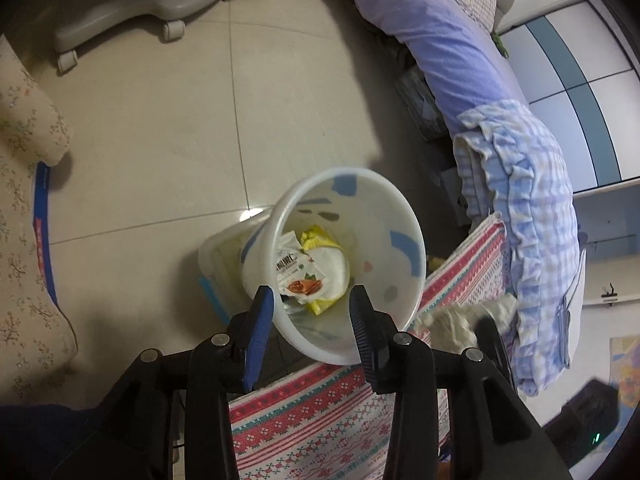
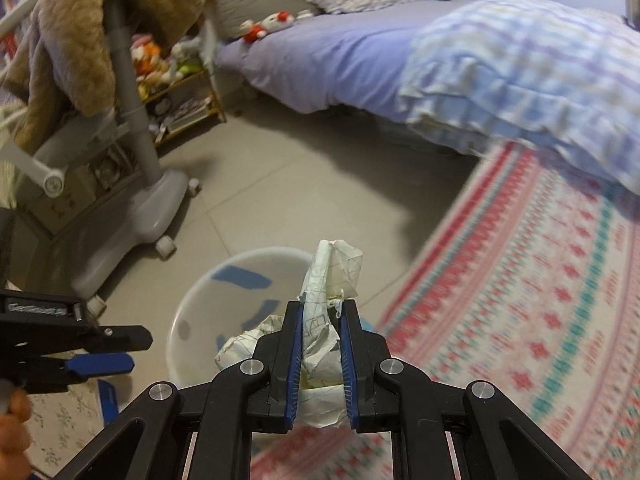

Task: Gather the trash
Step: 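Carry wrapper and tissue to the wastebasket and release both inside, then return both tools to the mat and grasp the yellow wrapper with the left tool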

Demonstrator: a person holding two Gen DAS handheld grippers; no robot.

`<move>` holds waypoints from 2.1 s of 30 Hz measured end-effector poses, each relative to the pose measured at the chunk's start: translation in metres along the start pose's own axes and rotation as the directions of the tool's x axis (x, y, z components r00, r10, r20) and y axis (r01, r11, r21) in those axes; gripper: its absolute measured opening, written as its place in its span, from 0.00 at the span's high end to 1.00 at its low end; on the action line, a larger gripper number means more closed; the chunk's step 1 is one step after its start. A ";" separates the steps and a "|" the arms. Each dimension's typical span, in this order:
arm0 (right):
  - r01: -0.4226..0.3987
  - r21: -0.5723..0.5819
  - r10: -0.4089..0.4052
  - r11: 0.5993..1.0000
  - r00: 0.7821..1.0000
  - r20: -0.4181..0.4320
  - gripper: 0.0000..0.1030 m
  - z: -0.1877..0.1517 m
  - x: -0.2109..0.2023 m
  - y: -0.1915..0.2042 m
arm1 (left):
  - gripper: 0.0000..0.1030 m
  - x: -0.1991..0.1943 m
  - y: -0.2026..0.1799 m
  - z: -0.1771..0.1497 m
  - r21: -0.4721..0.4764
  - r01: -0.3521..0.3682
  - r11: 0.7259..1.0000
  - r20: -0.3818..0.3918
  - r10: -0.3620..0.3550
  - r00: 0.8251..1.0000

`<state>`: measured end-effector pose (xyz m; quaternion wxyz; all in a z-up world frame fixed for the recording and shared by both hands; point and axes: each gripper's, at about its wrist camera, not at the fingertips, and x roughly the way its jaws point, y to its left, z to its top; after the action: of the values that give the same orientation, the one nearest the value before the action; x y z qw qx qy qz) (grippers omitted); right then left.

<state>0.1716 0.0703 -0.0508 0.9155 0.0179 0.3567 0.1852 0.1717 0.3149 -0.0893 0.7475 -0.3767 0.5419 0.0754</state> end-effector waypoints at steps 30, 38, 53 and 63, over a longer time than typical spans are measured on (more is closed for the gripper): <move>0.061 0.131 -0.062 0.990 0.998 0.003 0.43 -0.030 -0.123 -0.077 | 0.59 -0.078 -0.097 -0.114 0.372 0.085 0.924 0.100 -0.131 0.986; 0.207 0.240 -0.238 0.949 0.965 0.108 0.37 -0.050 -0.239 -0.172 | 0.48 -0.124 -0.154 -0.212 0.540 0.221 0.812 0.002 -0.264 0.965; 0.283 0.535 -0.373 0.796 0.926 0.064 0.33 -0.111 -0.301 -0.321 | 0.47 -0.023 -0.287 -0.314 0.755 0.197 0.625 -0.211 -0.053 0.976; 0.267 0.672 -0.304 0.691 0.950 -0.064 0.33 -0.139 -0.284 -0.371 | 0.36 0.093 -0.338 -0.291 0.813 0.126 0.568 -0.211 0.086 0.974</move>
<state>0.0085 -0.3883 -0.0323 0.8730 0.2967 0.3735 -0.1014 0.1658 -0.1391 -0.0446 0.7704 0.0018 0.5918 -0.2373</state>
